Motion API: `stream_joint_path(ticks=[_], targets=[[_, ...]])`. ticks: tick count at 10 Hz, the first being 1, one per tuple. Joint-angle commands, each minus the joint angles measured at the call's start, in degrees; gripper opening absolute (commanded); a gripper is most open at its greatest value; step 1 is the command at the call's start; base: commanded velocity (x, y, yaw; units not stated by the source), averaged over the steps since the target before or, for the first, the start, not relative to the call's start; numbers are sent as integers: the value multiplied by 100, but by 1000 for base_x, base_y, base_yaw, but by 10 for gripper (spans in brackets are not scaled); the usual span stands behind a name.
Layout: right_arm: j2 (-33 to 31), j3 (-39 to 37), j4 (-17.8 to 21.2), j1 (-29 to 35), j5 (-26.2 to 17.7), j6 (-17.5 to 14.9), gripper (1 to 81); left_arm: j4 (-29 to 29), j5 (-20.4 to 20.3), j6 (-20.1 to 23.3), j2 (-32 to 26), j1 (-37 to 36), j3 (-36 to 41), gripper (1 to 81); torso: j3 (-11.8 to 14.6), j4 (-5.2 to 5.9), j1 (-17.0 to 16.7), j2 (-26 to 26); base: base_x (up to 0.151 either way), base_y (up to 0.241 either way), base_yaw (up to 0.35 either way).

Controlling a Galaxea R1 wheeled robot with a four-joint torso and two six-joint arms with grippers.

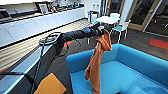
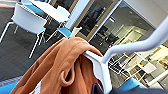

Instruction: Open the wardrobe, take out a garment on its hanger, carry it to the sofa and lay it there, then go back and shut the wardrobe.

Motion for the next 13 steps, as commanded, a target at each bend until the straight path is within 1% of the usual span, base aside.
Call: stream_joint_path(ticks=[1,3,5,9,10,13], targets=[[110,62,7,7,-423,-14,811,34,-433,20,324,-773,-15,10,0,0,0,0,0,0,0],[110,62,7,7,-423,-14,811,446,-433,29,324,-289,-207,10,0,0,0,0,0,0,0],[110,62,7,-2,-423,-14,811,658,-416,21,324,-191,-761,10,0,0,2,0,0,0,0],[110,62,15,7,-423,-14,811,931,-336,21,324,-156,-762,10,-2,0,2,0,0,0,0],[110,62,16,7,-423,-14,811,948,-336,29,324,-156,-744,811,-2,0,2,0,0,0,0],[110,62,16,15,-423,-14,811,966,-336,29,324,-148,-683,811,-2,0,2,0,0,0,0]])
